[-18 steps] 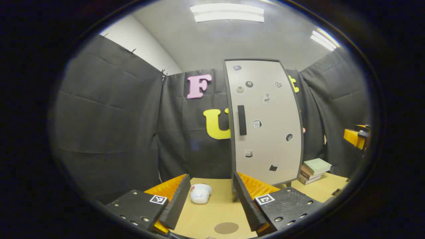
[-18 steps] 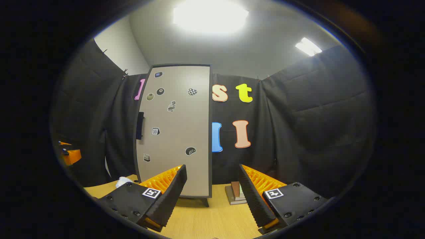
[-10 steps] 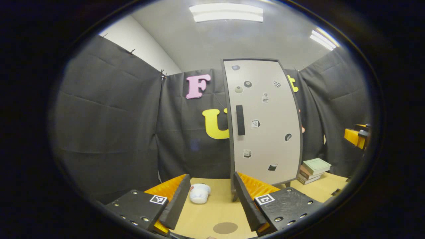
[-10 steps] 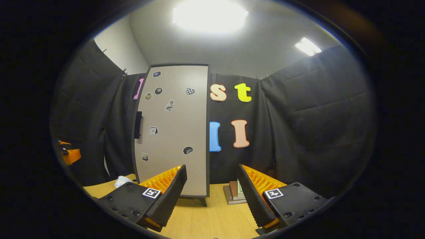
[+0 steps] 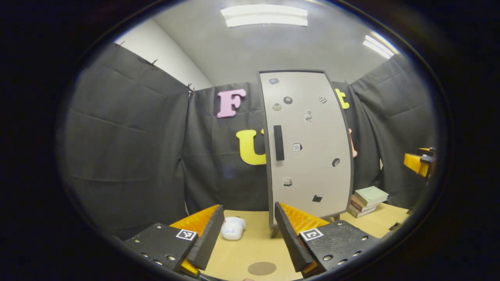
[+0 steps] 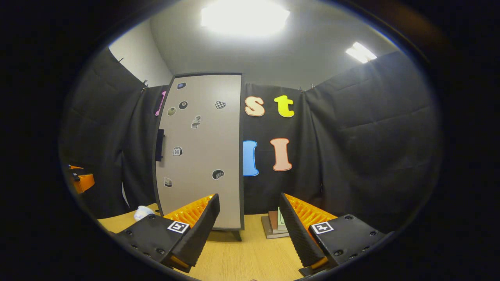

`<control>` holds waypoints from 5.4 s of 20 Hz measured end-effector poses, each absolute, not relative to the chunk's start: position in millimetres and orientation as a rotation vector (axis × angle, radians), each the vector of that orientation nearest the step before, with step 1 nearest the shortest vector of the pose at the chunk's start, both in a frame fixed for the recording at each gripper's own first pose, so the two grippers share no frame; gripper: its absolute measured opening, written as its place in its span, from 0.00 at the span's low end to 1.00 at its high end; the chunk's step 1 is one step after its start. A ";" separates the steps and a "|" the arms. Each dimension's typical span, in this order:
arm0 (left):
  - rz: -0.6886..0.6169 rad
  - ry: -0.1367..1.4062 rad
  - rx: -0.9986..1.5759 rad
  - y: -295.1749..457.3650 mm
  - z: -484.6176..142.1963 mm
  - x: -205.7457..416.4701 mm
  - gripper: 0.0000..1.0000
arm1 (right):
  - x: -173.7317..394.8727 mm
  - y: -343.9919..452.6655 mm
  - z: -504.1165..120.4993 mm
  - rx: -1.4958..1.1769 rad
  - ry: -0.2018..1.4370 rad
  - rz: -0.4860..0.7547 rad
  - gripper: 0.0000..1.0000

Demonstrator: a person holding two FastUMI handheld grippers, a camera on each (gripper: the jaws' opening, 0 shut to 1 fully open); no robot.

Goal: Open the cabinet door with the right hand, grasp the bottle in the cabinet with the left hand and place it on the coaster, then close the cabinet door with the right hand.

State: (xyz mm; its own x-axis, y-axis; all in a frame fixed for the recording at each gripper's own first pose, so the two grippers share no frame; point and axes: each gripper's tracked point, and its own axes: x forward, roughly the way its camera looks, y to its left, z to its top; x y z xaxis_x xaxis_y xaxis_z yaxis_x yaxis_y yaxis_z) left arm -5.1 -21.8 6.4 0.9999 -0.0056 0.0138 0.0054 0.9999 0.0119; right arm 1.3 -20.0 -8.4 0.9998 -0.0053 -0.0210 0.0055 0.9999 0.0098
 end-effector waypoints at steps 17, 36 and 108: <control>0.044 -0.012 0.017 -39.0 8.8 -3.0 0.81 | 18.3 -32.1 -13.6 0.021 0.018 0.047 0.98; 0.196 -0.015 0.041 32.8 9.5 -21.1 0.81 | 80.5 64.6 38.9 0.091 -0.011 0.228 0.95; 0.138 -0.033 0.000 108.9 -14.1 34.0 0.78 | 232.8 309.6 46.9 0.120 0.332 0.724 0.15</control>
State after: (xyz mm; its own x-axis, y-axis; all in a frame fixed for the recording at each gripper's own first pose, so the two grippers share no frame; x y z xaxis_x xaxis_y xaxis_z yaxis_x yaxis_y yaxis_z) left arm 34.0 108.9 -14.1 0.9899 0.1378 0.0331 -0.1378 0.9905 -0.0022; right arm 232.8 309.6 46.9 0.6996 0.6670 -0.2561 -0.6292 0.7450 0.2215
